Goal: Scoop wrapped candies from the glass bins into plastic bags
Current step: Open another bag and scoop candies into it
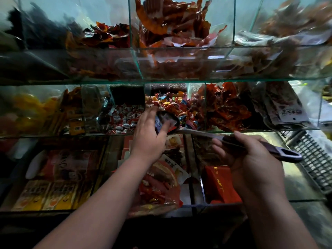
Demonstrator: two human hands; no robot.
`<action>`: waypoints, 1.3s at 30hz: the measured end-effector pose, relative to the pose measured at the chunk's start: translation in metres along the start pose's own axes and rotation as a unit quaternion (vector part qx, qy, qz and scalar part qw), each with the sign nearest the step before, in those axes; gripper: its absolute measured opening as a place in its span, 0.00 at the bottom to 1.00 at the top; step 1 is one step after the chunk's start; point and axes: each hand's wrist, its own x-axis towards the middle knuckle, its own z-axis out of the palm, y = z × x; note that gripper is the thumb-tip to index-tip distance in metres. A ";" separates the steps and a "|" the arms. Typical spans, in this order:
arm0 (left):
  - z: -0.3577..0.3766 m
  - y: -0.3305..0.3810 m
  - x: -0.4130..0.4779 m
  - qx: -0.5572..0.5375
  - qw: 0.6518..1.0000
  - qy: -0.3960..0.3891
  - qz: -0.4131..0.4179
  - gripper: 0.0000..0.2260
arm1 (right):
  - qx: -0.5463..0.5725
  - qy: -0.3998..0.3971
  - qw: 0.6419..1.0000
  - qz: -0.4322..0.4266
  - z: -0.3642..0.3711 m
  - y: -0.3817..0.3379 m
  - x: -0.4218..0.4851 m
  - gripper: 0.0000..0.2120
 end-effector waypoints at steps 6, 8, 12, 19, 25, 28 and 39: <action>-0.004 -0.016 -0.025 -0.083 0.992 0.054 -0.077 0.25 | -0.315 -0.142 0.900 -0.267 0.012 0.029 0.020 0.03; -0.005 -0.021 -0.034 -0.084 0.992 0.058 -0.077 0.23 | -0.425 -0.193 0.809 -0.356 0.011 0.035 0.024 0.04; -0.009 -0.031 -0.041 -0.068 0.993 0.056 -0.084 0.25 | -0.504 -0.278 0.709 -0.408 0.009 0.028 0.012 0.07; -0.012 -0.020 -0.040 -0.094 0.994 0.014 -0.061 0.29 | -0.648 -0.321 0.679 -0.125 0.036 0.007 -0.011 0.15; -0.019 -0.008 -0.051 -0.083 0.995 -0.037 -0.041 0.31 | -0.675 -0.394 0.620 0.061 0.047 -0.023 -0.014 0.22; -0.034 -0.011 -0.071 -0.086 0.995 -0.048 -0.015 0.28 | -0.688 -0.392 0.600 0.117 0.050 -0.034 -0.024 0.23; -0.053 -0.084 -0.152 -0.008 0.991 0.024 -0.134 0.26 | -0.602 -0.365 0.686 -0.185 -0.005 0.041 -0.089 0.06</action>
